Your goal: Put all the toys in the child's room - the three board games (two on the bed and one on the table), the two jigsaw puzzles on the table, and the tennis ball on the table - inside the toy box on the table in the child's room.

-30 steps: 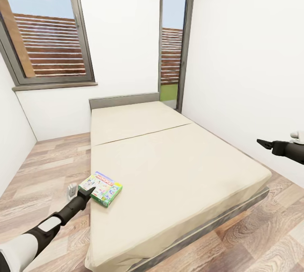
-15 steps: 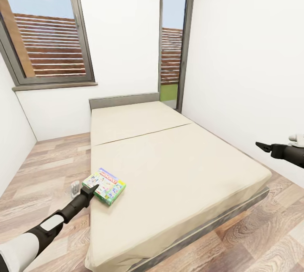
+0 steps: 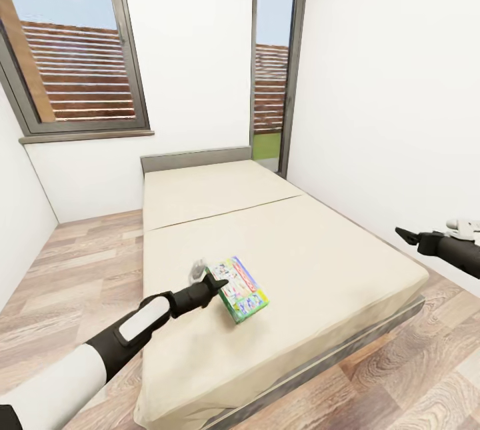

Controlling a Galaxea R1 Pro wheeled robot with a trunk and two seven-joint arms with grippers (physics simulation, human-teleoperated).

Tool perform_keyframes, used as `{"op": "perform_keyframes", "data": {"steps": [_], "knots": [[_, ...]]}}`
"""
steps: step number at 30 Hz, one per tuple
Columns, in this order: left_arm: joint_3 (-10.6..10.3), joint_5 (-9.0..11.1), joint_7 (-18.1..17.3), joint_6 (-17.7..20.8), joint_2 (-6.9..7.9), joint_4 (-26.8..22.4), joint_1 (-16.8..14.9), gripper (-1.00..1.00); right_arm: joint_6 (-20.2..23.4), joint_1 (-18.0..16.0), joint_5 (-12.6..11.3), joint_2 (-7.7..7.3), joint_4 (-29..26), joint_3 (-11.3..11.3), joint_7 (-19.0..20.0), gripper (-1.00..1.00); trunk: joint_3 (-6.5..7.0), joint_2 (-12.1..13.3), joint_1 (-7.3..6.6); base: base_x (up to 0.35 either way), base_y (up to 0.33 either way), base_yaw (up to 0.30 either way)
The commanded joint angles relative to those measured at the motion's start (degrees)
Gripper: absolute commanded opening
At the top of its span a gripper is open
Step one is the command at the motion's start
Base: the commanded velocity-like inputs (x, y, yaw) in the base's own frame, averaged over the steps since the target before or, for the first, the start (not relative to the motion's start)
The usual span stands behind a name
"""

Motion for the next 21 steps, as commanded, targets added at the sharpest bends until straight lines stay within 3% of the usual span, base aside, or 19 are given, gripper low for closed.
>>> {"op": "perform_keyframes", "data": {"steps": [1,2,6,11,12,15,21], "knots": [[-0.1,0.2,3.9,0.0,-0.36,-3.7,0.0,-1.0,-0.7,0.3,0.2,0.04,0.0,-0.1,0.4,1.0,-0.06,0.0,-0.01,-0.006,0.0,0.0],[-0.1,0.1,6.5,0.0,-0.62,-7.2,0.2,-1.0,-1.2,0.5,0.2,0.06,0.0,0.0,0.4,1.0,-0.06,0.0,-0.01,-0.032,0.0,0.0],[-0.1,-0.1,10.4,0.0,-0.71,-14.7,1.2,-1.0,-1.5,0.8,0.2,0.06,-0.2,0.1,0.5,1.0,-0.06,0.0,-0.01,-0.081,0.0,0.0],[-0.1,-0.2,11.3,0.0,-0.51,-16.7,1.7,-1.0,0.0,0.9,0.1,0.11,-0.3,0.3,0.5,1.0,0.84,2.0,-1.11,-0.031,0.0,0.0],[-0.1,-0.2,11.3,0.0,-0.36,-17.1,1.9,-1.0,3.1,0.9,0.0,0.09,-0.2,2.0,0.5,1.0,1.02,2.4,-1.33,-0.004,0.0,0.0],[0.0,-0.2,11.1,0.1,-0.19,-17.2,2.7,-1.0,4.3,0.9,0.0,0.13,-0.3,3.5,0.5,1.0,1.56,3.6,-1.98,-0.002,0.0,0.0],[0.1,-0.1,11.1,0.1,-0.13,-17.2,3.2,-1.0,4.7,0.9,-0.2,0.07,-0.3,3.4,0.5,1.0,2.63,6.0,-3.3,0.0,0.0,0.0]]}}
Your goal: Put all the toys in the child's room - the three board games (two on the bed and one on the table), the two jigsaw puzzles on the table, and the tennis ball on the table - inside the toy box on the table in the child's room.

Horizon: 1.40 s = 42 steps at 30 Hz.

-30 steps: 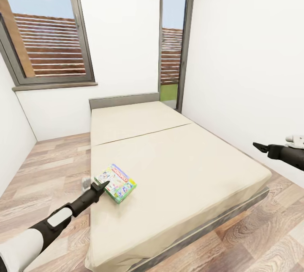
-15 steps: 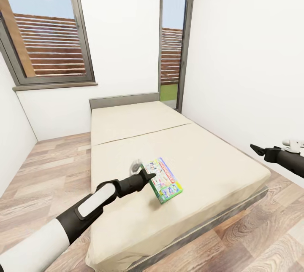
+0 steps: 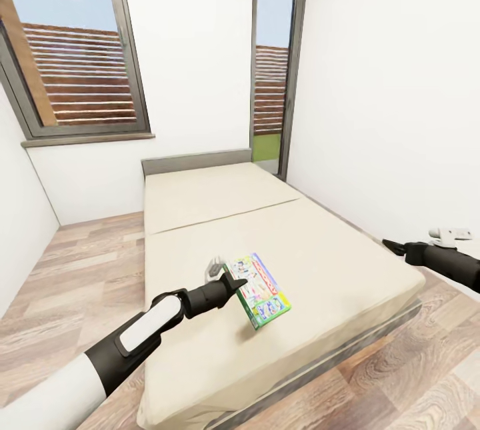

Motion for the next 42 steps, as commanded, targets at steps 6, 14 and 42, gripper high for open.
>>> {"op": "perform_keyframes", "data": {"steps": [6,14,42], "knots": [[0.3,0.8,-0.5,-0.1,0.95,0.2,0.8,-1.0,0.4,0.0,0.2,-0.02,0.0,0.0,0.4,1.0,1.02,2.4,-1.33,0.0,0.0,0.056],[4.8,0.4,-1.0,-0.1,2.36,-0.3,3.1,-1.0,5.3,-0.1,0.2,-0.02,-0.1,-0.2,0.4,1.0,2.46,5.6,-3.09,0.0,0.0,0.251],[5.8,-0.2,9.7,-0.7,3.53,-12.1,9.8,-1.0,11.4,-6.0,0.6,0.72,-0.2,7.0,5.9,1.0,7.07,16.8,-9.24,0.0,0.0,0.293]]}}
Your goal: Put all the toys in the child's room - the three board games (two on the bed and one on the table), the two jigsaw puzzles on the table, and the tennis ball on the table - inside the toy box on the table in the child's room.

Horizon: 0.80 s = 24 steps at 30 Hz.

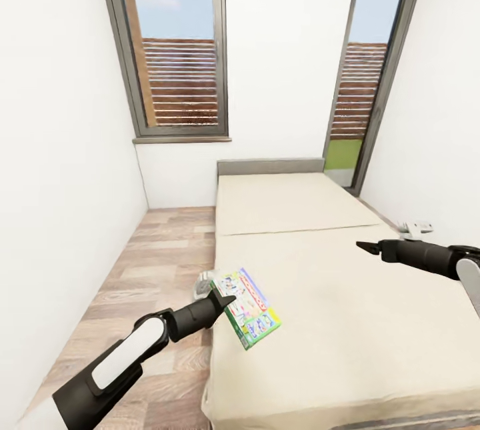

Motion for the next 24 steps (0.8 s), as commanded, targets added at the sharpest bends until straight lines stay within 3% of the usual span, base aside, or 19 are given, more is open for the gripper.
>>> {"op": "perform_keyframes", "data": {"steps": [1,6,17,24], "knots": [[-0.1,0.2,0.4,-0.3,0.1,-0.1,0.0,-1.0,0.2,0.0,0.5,0.1,0.0,0.0,0.6,1.0,0.1,0.4,-0.23,0.0,0.0,0.294],[-0.1,-1.1,0.5,-0.8,0.21,-0.1,0.2,-1.0,0.2,0.0,0.5,0.26,0.0,0.0,0.6,1.0,0.86,2.4,-1.33,0.0,0.0,0.294],[0.0,-1.3,0.4,-1.1,0.32,0.2,0.3,-1.0,0.2,0.0,0.6,0.3,0.0,0.0,0.7,1.0,2.56,6.8,-3.75,0.0,0.0,0.287],[-0.1,-1.3,0.4,-1.1,0.62,0.2,0.3,-1.0,0.2,0.0,0.6,0.3,0.0,-0.1,0.7,1.0,4.12,9.6,-5.28,0.0,0.0,0.116]]}}
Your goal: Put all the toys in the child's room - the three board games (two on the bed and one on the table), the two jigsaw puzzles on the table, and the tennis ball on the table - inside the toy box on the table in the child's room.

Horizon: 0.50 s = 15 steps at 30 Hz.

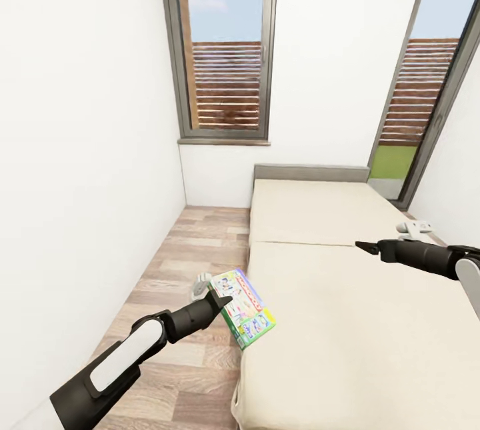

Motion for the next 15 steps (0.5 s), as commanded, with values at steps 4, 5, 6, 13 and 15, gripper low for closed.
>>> {"op": "perform_keyframes", "data": {"steps": [4,5,6,13,15], "knots": [[-0.1,0.6,0.4,0.0,0.09,-0.1,-0.1,-1.0,0.2,0.0,0.5,0.0,0.0,-0.2,0.6,1.0,0.77,1.6,-0.89,0.0,0.0,0.04],[-0.1,0.6,0.4,0.0,0.09,-0.1,-0.1,-1.0,0.2,0.0,0.4,0.0,0.0,-0.2,0.7,1.0,0.96,2.0,-1.11,0.0,0.0,0.012],[-0.1,0.6,0.4,0.0,0.1,-0.1,-0.1,-1.0,0.2,0.0,0.4,0.0,0.0,-0.2,0.7,1.0,1.15,2.4,-1.33,0.0,0.0,0.009],[0.0,0.7,0.3,0.0,0.08,-0.1,-0.1,-1.0,0.2,0.0,0.4,0.0,0.0,-0.3,0.6,1.0,2.41,5.2,-2.86,0.0,0.0,0.233],[0.0,0.7,0.3,-0.2,0.08,-0.1,-0.1,-1.0,0.2,0.0,0.4,0.0,0.0,-0.3,0.6,1.0,2.77,6.0,-3.3,0.0,0.0,0.292]]}}
